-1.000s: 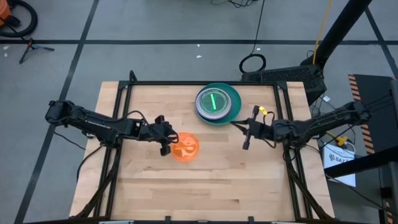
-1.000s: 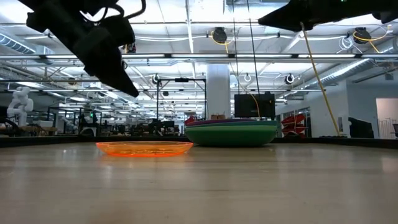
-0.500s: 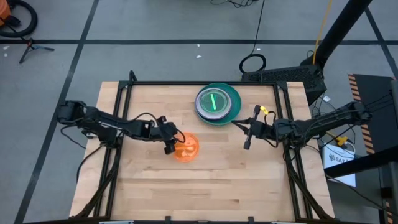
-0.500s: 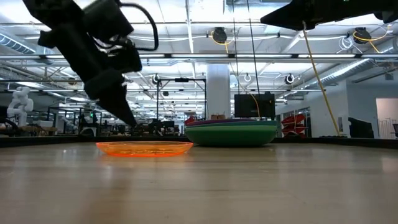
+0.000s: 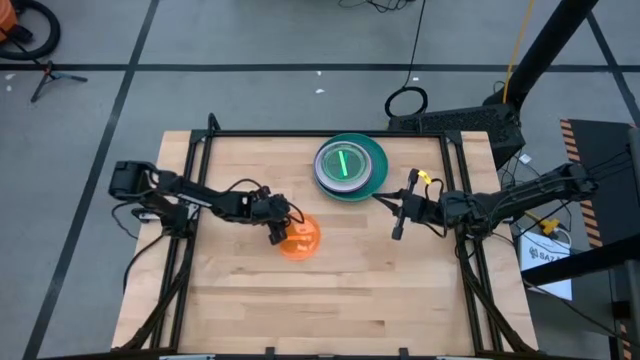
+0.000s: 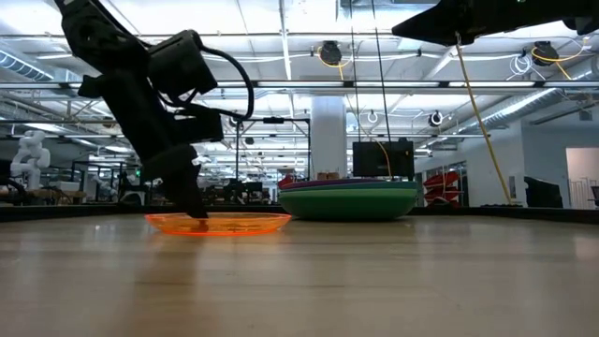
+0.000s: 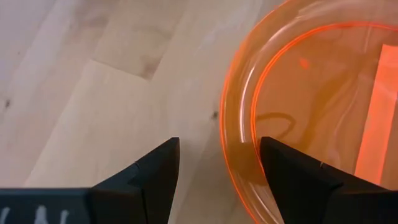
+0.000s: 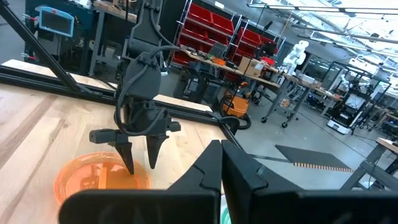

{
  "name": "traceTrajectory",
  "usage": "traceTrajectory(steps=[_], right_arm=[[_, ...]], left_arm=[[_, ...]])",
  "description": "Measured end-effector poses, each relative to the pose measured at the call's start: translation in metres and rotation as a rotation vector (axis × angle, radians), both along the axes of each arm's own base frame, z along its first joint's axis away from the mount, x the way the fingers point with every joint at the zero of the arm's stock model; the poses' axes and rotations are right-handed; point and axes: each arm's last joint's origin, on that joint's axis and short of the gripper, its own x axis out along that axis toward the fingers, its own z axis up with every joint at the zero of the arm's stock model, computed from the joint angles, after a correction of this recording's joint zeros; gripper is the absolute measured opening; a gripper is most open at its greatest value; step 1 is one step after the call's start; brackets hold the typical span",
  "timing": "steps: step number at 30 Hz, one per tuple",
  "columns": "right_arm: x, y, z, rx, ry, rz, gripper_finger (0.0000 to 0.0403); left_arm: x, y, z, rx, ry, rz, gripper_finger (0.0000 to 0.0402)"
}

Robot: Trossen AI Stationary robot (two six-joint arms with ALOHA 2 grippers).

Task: Stack plastic plates
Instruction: Stack the small orange plate on top of the small green plate

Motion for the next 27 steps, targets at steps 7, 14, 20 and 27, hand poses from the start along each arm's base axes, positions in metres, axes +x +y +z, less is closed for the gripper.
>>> traceTrajectory(steps=[7, 14, 20, 27], right_arm=[[0.0, 0.0, -0.0006, -0.003, 0.007, 0.0, 0.0], [0.0, 0.0, -0.0006, -0.005, 0.008, -0.001, 0.0], [0.0, 0.0, -0.0006, -0.005, 0.008, -0.001, 0.0], [0.0, -0.0002, -0.0006, -0.01, 0.009, -0.002, 0.0]], left_arm=[[0.0016, 0.0007, -0.0023, -0.016, -0.002, 0.007, 0.023], [0.002, -0.0003, -0.0024, -0.022, -0.006, 0.0, 0.0208], [0.0018, -0.0007, -0.0027, -0.033, -0.007, 0.009, 0.0142], [0.0022, 0.0, -0.0021, -0.052, -0.018, 0.077, 0.0081]])
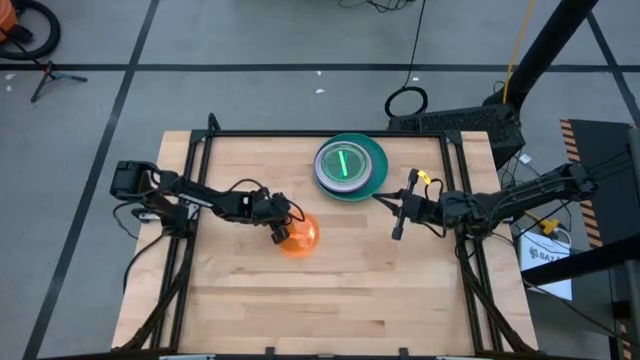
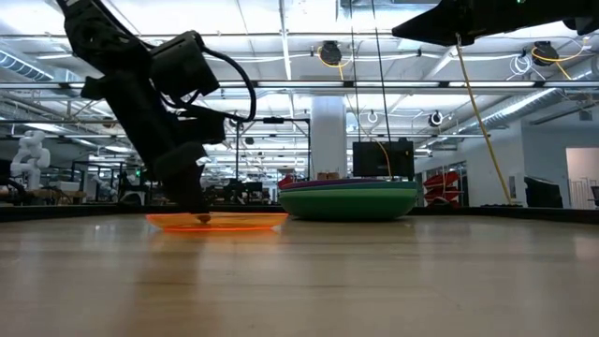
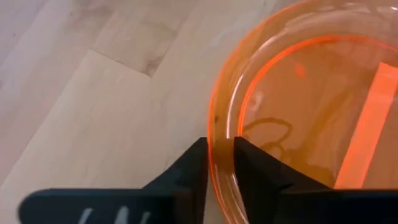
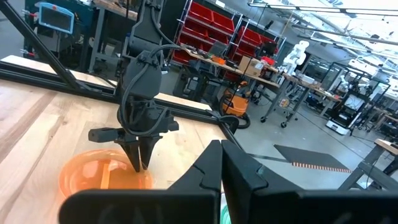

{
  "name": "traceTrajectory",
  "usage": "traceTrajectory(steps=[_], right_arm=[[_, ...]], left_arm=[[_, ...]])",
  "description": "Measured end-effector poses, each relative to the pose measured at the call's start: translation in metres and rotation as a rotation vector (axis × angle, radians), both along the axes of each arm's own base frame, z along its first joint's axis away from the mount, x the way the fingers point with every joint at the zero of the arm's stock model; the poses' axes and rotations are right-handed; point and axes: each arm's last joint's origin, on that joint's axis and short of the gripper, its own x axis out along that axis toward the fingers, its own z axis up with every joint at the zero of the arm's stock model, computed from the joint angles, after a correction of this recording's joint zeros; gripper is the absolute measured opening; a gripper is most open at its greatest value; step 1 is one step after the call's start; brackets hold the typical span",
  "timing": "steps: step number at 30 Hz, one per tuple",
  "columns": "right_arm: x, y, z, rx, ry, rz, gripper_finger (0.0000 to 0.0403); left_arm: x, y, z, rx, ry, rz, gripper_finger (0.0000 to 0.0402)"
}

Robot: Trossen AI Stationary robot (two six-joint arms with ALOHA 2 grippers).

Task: Stack plastic plates
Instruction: Stack the small orange plate on top of the small green plate

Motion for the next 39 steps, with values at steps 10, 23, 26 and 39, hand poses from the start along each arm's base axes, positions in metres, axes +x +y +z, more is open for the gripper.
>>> traceTrajectory(steps=[10, 23, 26, 39], right_arm=[[0.0, 0.0, 0.0, -0.017, 0.005, 0.0, 0.0], [0.0, 0.0, 0.0, -0.024, 0.008, 0.001, 0.0], [0.0, 0.0, 0.0, -0.024, 0.008, 0.0, 0.0], [0.0, 0.0, 0.0, -0.024, 0.008, 0.0, 0.0]], left_arm=[[0.005, 0.0, 0.005, -0.012, -0.025, 0.021, 0.0026], [0.006, 0.0, 0.008, -0.042, -0.047, 0.07, 0.0005], [0.006, 0.0, 0.012, -0.042, -0.059, 0.069, 0.0005], [-0.015, 0.001, 0.071, 0.0, -0.255, 0.028, 0.0004]])
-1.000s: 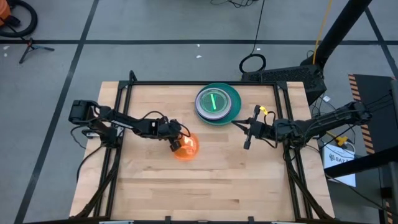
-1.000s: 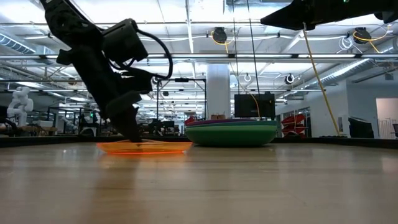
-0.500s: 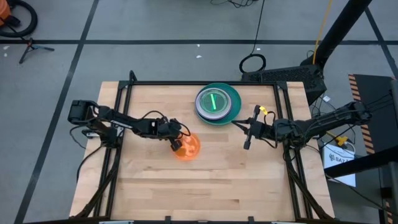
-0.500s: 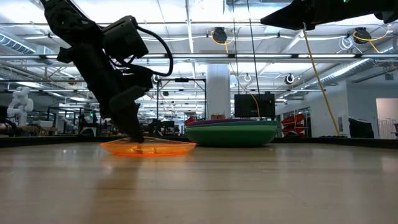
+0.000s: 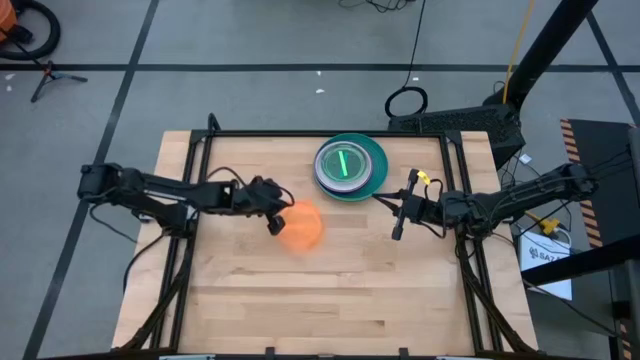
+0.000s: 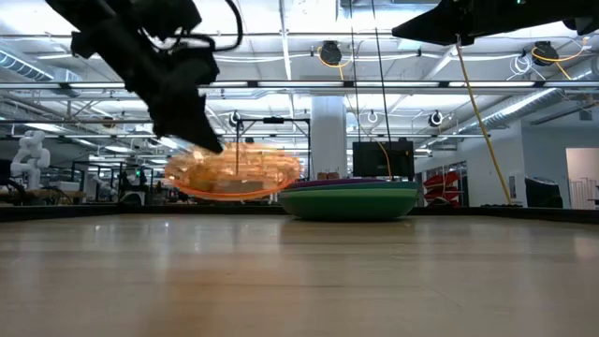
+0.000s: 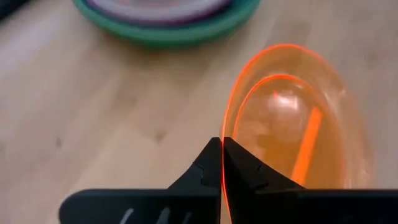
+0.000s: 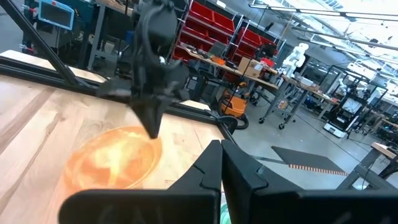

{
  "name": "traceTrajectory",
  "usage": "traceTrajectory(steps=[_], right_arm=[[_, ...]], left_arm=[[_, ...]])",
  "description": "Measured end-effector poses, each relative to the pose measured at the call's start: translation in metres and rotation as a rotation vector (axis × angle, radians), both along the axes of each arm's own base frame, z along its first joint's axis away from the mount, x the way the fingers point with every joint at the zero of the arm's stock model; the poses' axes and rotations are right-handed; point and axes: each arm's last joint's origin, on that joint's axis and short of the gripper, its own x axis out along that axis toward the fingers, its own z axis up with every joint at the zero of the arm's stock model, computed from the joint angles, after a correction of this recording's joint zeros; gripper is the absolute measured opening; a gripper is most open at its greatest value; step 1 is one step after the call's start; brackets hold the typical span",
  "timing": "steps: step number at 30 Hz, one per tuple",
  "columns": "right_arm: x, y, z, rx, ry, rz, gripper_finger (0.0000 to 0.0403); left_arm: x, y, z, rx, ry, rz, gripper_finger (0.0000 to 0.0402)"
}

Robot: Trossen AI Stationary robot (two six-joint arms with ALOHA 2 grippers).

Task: Stack plastic plates
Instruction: Stack the small orange plate on top of the small green plate

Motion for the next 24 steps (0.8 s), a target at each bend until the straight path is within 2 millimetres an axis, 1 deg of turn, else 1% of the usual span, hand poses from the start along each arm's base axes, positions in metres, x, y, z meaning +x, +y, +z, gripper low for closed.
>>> traceTrajectory(steps=[6, 12, 16, 19, 24], right_arm=[[0.0, 0.0, 0.001, 0.002, -0.01, 0.0, 0.0], [0.0, 0.0, 0.002, -0.012, -0.011, 0.0, 0.0], [0.0, 0.0, 0.002, -0.018, -0.009, 0.0, 0.0], [0.0, 0.0, 0.002, -0.021, -0.009, 0.0, 0.0], [0.0, 0.0, 0.002, -0.024, -0.011, 0.0, 0.0]], left_arm=[[0.0, 0.014, 0.026, 0.032, -0.197, 0.043, 0.0004], [0.003, 0.043, 0.04, 0.086, -0.353, 0.139, 0.0004], [0.007, 0.066, 0.05, 0.12, -0.357, 0.2, 0.0004], [0.015, 0.08, 0.065, 0.169, -0.38, 0.213, 0.0004], [0.035, 0.103, 0.08, 0.215, -0.319, 0.168, 0.0003]])
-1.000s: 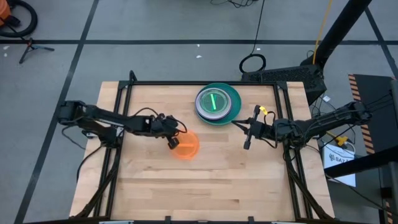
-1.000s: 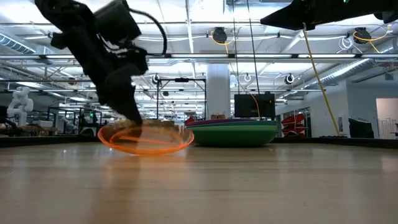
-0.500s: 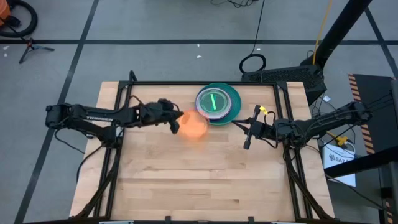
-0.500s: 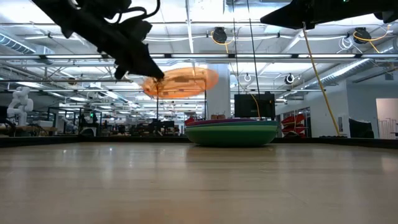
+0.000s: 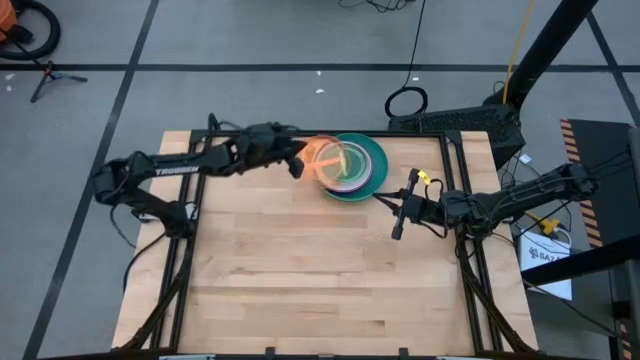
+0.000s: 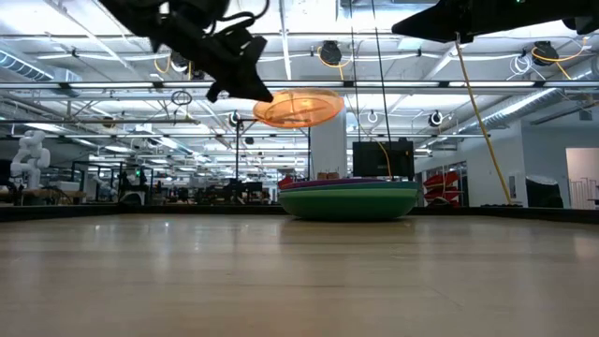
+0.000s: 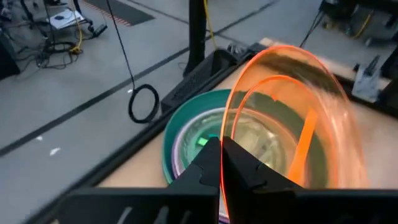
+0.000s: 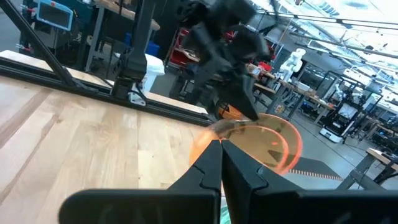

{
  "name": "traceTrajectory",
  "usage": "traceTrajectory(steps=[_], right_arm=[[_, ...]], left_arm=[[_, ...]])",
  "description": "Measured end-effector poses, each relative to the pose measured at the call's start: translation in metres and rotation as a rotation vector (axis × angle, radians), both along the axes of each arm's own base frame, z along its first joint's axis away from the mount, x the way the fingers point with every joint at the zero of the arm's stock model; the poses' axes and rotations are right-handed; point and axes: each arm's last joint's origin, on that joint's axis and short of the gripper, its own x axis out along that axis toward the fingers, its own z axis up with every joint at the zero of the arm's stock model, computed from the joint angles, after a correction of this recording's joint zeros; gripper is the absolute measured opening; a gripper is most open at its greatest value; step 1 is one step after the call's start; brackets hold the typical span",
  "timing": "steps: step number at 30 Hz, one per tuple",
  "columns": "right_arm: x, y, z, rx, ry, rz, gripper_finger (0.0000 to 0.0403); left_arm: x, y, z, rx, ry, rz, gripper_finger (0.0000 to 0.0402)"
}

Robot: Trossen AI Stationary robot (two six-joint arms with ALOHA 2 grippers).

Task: Stack plastic plates
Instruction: Stack the small orange plate on top of the small green plate

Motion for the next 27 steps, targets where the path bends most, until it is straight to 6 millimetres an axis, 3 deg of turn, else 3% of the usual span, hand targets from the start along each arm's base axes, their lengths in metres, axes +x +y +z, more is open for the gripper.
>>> traceTrajectory(steps=[8, 14, 20, 27], right_arm=[[0.0, 0.0, 0.0, -0.007, 0.006, -0.003, 0.0], [0.0, 0.0, -0.001, -0.015, 0.014, -0.003, 0.0], [0.0, 0.0, -0.002, -0.019, 0.028, -0.003, 0.0], [-0.001, -0.002, -0.003, -0.026, 0.042, -0.08, 0.0]], left_arm=[[0.036, 0.053, 0.008, -0.048, 0.163, -0.016, 0.0003], [0.064, 0.078, -0.005, -0.097, 0.237, -0.025, 0.0003], [0.077, 0.086, -0.025, -0.135, 0.269, -0.016, 0.0003], [0.079, 0.087, -0.029, -0.154, 0.264, -0.004, 0.0015]])
